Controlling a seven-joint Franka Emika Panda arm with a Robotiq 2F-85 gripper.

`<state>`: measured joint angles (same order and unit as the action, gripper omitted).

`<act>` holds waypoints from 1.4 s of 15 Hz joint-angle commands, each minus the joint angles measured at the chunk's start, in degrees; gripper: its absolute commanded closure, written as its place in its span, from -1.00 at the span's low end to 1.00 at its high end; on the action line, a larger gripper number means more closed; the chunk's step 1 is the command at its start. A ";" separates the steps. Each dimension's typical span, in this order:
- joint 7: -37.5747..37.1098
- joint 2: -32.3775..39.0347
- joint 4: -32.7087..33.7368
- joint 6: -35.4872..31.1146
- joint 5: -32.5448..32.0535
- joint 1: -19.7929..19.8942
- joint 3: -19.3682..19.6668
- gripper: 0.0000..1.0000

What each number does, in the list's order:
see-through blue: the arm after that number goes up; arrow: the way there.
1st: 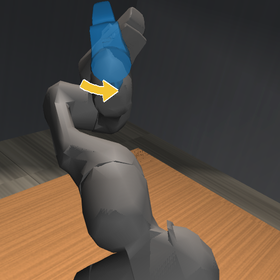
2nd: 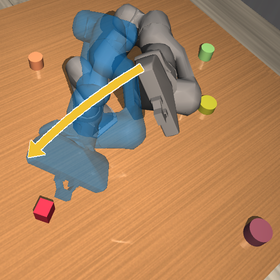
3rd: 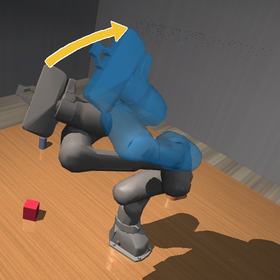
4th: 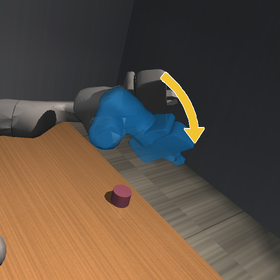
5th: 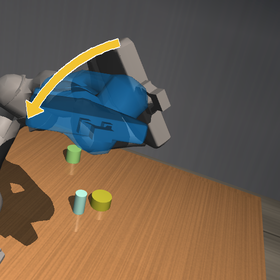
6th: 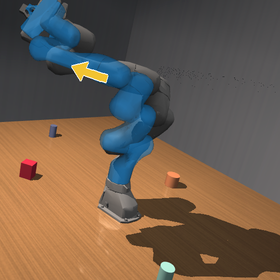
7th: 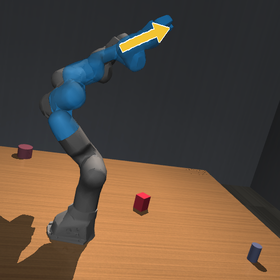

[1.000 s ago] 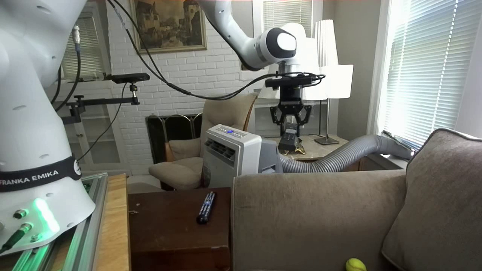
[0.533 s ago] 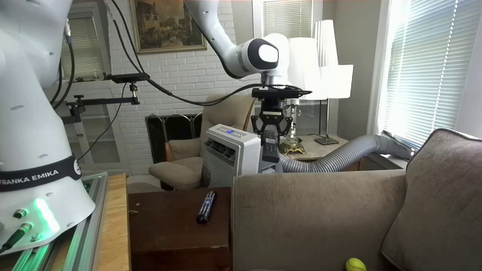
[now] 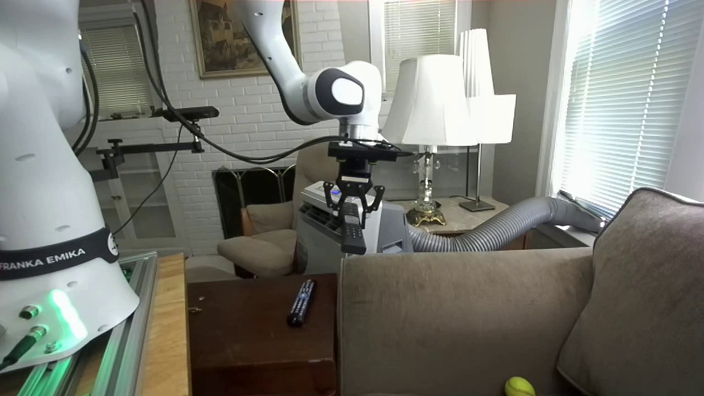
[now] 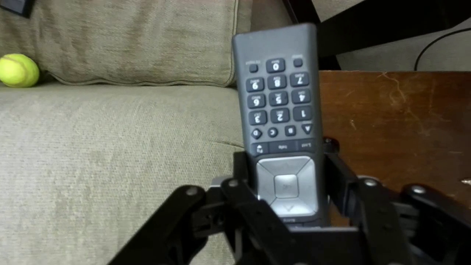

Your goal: Put the remote on the side table

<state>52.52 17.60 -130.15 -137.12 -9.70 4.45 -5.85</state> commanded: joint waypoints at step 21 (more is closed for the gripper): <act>-16.29 -2.36 -17.36 -14.28 -0.78 -10.17 -4.50 0.41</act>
<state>43.63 17.13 -144.16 -148.78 -8.46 -3.09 -11.22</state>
